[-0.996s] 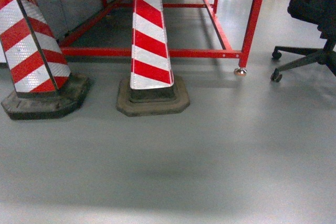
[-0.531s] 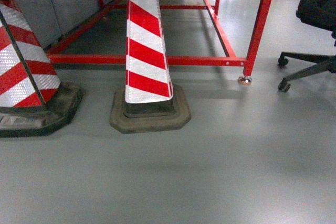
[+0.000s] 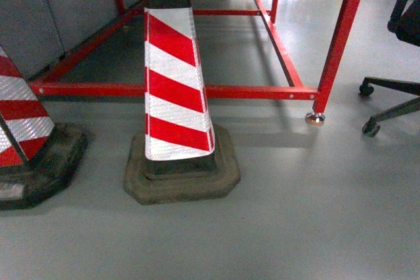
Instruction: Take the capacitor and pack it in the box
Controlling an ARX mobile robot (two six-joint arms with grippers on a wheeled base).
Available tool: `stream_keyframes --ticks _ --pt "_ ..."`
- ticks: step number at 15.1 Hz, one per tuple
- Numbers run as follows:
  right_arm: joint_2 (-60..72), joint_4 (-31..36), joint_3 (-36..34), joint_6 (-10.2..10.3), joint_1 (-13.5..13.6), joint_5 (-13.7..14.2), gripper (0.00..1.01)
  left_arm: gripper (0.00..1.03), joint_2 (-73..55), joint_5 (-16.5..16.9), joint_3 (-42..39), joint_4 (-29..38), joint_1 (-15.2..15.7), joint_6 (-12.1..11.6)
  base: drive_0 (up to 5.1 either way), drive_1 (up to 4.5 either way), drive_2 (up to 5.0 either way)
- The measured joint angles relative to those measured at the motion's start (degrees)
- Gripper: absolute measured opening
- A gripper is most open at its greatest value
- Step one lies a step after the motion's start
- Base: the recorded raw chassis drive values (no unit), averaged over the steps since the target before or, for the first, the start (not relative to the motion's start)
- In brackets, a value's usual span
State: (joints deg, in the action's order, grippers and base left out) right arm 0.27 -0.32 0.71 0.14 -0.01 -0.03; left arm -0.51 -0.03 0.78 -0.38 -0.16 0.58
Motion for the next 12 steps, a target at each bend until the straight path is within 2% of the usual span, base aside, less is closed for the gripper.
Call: stream_keyframes --ticks 6,12 --pt "0.00 0.24 0.00 0.00 0.00 0.02 0.98 0.44 0.00 0.00 0.00 0.07 0.00 0.00 0.0 4.05 -4.0" --pt "0.00 -0.07 0.00 0.00 0.00 0.02 0.98 0.44 0.00 0.02 0.00 -0.09 0.00 0.00 0.0 0.00 0.0"
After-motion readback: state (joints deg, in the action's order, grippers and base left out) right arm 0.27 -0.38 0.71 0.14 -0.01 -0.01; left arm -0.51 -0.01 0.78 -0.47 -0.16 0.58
